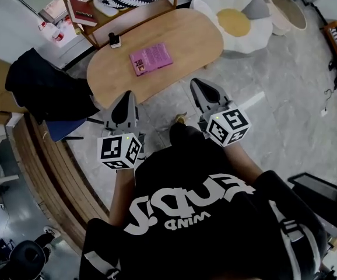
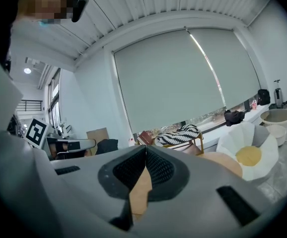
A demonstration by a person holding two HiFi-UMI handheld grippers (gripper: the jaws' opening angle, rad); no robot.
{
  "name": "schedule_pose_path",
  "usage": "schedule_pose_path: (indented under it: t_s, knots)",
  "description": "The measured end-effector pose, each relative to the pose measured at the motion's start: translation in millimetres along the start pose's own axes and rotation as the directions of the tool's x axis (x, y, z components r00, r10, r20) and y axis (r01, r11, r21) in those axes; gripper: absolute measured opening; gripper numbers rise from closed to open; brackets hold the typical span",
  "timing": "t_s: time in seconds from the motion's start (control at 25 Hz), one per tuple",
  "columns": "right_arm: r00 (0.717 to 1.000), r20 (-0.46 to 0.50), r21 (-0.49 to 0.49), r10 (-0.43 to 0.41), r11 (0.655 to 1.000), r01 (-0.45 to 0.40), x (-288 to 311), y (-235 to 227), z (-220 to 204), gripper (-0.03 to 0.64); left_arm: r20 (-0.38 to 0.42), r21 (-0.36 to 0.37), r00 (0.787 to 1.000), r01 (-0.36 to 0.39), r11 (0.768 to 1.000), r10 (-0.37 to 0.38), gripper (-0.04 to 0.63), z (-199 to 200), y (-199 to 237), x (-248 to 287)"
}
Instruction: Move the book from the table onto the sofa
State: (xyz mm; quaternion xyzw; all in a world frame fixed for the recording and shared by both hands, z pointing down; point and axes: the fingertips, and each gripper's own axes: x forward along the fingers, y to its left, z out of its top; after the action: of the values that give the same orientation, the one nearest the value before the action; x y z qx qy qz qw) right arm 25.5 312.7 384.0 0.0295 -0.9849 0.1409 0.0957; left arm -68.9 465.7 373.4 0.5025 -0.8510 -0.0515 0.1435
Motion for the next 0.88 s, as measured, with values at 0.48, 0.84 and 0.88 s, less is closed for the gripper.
schedule_pose_path:
  t_s: [0.48, 0.84, 0.88]
  knots:
    - [0.994, -0.04, 0.007, 0.103, 0.995, -0.103, 52, -56, 14, 0.002, 0.025, -0.029, 0.992, -0.119, 0.992, 0.12, 0.008, 10, 12, 61]
    - [0.985, -0.075, 0.016, 0.157, 0.988, -0.156, 106, -58, 21, 0.002, 0.038, -0.027, 0.989, -0.142, 0.989, 0.143, 0.008, 28, 38, 92]
    - [0.984, -0.073, 0.017, 0.161, 0.987, -0.16, 115, -55, 23, 0.002, 0.037, -0.028, 0.989, -0.139, 0.99, 0.14, 0.008, 31, 44, 97]
